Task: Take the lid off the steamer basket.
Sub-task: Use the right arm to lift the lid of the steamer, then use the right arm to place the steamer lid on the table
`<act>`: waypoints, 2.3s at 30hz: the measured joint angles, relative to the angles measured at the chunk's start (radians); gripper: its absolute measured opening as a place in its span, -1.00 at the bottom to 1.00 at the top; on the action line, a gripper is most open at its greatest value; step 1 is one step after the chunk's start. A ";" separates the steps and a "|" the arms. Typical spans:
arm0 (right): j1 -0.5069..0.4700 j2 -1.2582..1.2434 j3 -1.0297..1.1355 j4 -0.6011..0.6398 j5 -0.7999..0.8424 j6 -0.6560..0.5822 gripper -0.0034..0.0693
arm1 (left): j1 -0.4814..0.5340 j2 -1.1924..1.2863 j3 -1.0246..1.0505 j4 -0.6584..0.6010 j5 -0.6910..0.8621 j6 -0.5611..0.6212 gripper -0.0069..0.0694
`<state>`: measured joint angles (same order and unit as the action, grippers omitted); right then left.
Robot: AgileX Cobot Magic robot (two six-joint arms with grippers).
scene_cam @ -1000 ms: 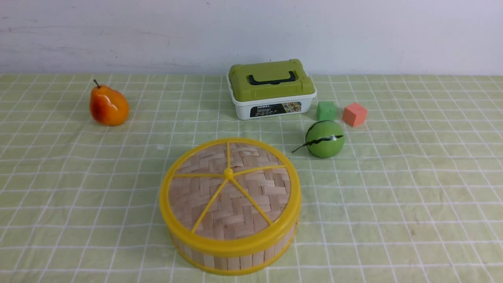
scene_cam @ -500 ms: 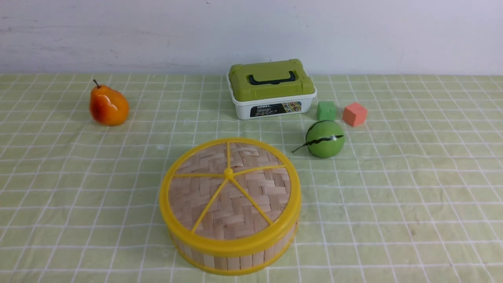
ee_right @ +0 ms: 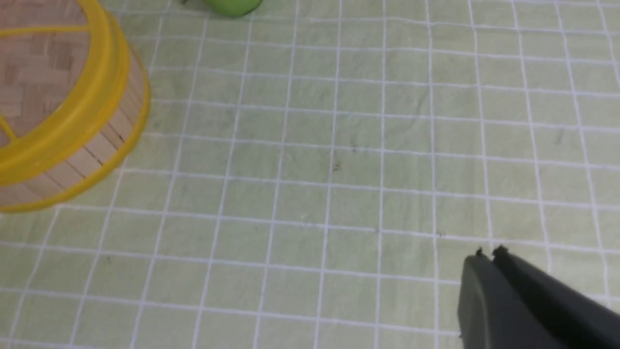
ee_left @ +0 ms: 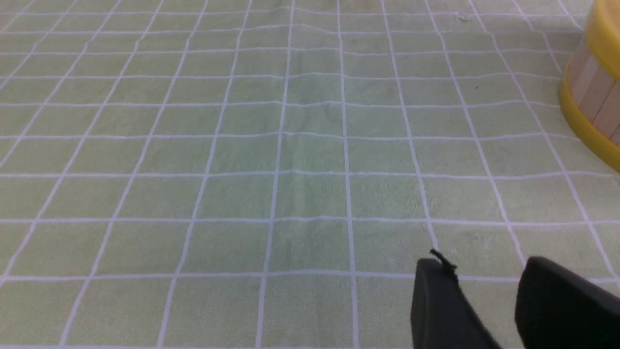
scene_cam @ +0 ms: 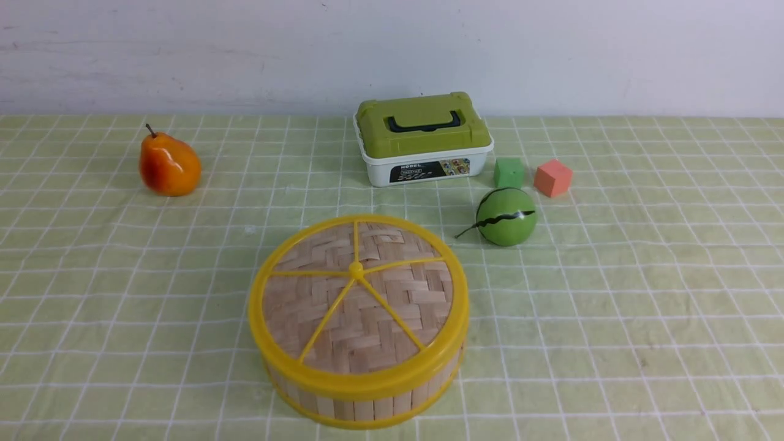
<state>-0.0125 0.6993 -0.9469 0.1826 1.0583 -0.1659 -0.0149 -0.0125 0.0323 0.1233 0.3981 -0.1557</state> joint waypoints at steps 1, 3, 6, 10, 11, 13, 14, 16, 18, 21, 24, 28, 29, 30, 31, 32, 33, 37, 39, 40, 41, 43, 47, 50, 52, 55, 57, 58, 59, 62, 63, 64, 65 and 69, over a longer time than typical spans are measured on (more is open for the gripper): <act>0.025 0.076 -0.073 0.035 0.032 -0.044 -0.97 | 0.000 0.000 0.000 0.000 0.000 0.000 -0.19; 0.074 0.152 -0.142 0.077 0.070 -0.094 -0.96 | 0.000 0.000 0.000 0.000 0.000 0.000 -0.19; 0.155 0.271 -0.230 0.084 0.129 -0.144 -0.95 | 0.000 0.000 0.000 0.000 0.000 0.000 -0.19; 0.361 0.521 -0.394 0.009 0.189 -0.153 -0.92 | 0.000 0.000 0.000 0.000 0.000 0.000 -0.19; 0.377 0.553 -0.416 0.003 0.190 -0.147 -0.92 | 0.000 0.000 0.000 0.000 0.000 0.000 -0.19; 0.461 0.668 -0.498 -0.015 0.189 -0.126 -0.91 | 0.000 0.000 0.000 0.000 0.000 0.000 -0.19; 0.475 0.678 -0.506 -0.016 0.189 -0.123 -0.91 | 0.000 0.000 0.000 0.000 0.000 0.000 -0.19; 0.550 0.812 -0.612 -0.021 0.189 -0.110 -0.88 | 0.000 0.000 0.000 0.000 0.000 0.000 -0.19; 0.585 0.884 -0.674 -0.021 0.189 -0.107 -0.86 | 0.000 0.000 0.000 0.000 0.000 0.000 -0.19; 0.647 1.059 -0.829 -0.022 0.189 -0.105 -0.74 | 0.000 0.000 0.000 0.000 0.000 0.000 -0.19; 0.674 1.158 -0.929 -0.022 0.189 -0.100 -0.58 | 0.000 0.000 0.000 0.000 0.000 0.000 -0.19; 0.703 1.325 -1.088 -0.022 0.189 -0.071 -0.13 | 0.000 0.000 0.000 0.000 0.000 0.000 -0.19; 0.711 1.381 -1.149 -0.025 0.188 -0.058 0.10 | 0.000 0.000 0.000 0.000 0.000 0.000 -0.19; 0.712 1.402 -1.174 -0.027 0.188 -0.055 0.22 | 0.000 0.000 0.000 0.000 0.000 0.000 -0.19; 0.712 1.421 -1.185 -0.028 0.188 -0.054 0.28 | 0.000 0.000 0.000 0.000 0.000 0.000 -0.19; 0.712 1.443 -1.204 -0.032 0.187 -0.053 0.40 | 0.000 0.000 0.000 0.000 0.000 0.000 -0.19; 0.712 1.459 -1.209 -0.034 0.187 -0.052 0.45 | 0.000 0.000 0.000 0.000 0.000 0.000 -0.19; 0.712 1.500 -1.212 -0.043 0.187 -0.052 0.50 | 0.000 0.000 0.000 0.000 0.000 0.000 -0.19; 0.712 1.523 -1.212 -0.044 0.187 -0.052 0.42 | 0.000 0.000 0.000 0.000 0.000 0.000 -0.19; 0.712 1.527 -1.212 -0.044 0.187 -0.052 0.37 | 0.000 0.000 0.000 0.000 0.000 0.000 -0.19; 0.712 1.534 -1.213 -0.050 0.183 -0.052 0.31 | 0.000 0.000 0.000 0.000 0.000 0.000 -0.19; 0.712 1.536 -1.216 -0.056 0.179 -0.052 0.17 | 0.000 0.000 0.000 0.000 0.000 0.000 -0.19; 0.711 1.539 -1.221 -0.057 0.163 -0.052 -0.33 | 0.000 0.000 0.000 0.000 0.000 0.000 -0.19; 0.712 1.539 -1.224 -0.049 0.152 -0.052 -0.65 | 0.000 0.000 0.000 0.000 0.000 0.000 -0.19; 0.712 1.539 -1.224 -0.049 0.151 -0.052 -0.70 | 0.000 0.000 0.000 0.000 0.000 0.000 -0.19; 0.712 1.524 -1.222 -0.055 0.155 -0.052 -0.69 | 0.000 0.000 0.000 0.000 0.000 0.000 -0.19; 0.712 1.504 -1.217 -0.074 0.161 -0.052 -0.69 | 0.000 0.000 0.000 0.000 0.000 0.000 -0.19; 0.712 1.478 -1.214 -0.094 0.169 -0.052 -0.69 | 0.000 0.000 0.000 0.000 0.000 0.000 -0.19; 0.712 1.472 -1.212 -0.099 0.169 -0.052 -0.69 | 0.000 0.000 0.000 0.000 0.000 0.000 -0.19; 0.696 1.350 -1.211 -0.173 0.188 -0.052 -0.69 | 0.000 0.000 0.000 0.000 0.000 0.000 -0.19; 0.684 1.305 -1.211 -0.183 0.189 -0.052 -0.69 | 0.000 0.000 0.000 0.000 0.000 0.000 -0.19; 0.668 1.259 -1.212 -0.198 0.189 -0.052 -0.69 | 0.000 0.000 0.000 0.000 0.000 0.000 -0.19; 0.649 1.209 -1.212 -0.206 0.190 -0.052 -0.69 | 0.000 0.000 0.000 0.000 0.000 0.000 -0.19; 0.556 1.073 -1.169 -0.218 0.193 -0.040 -0.69 | 0.000 0.000 0.000 0.000 0.000 0.000 -0.19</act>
<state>0.5431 1.7727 -2.1162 -0.0349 1.2515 -0.2063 -0.0149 -0.0125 0.0323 0.1233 0.3981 -0.1557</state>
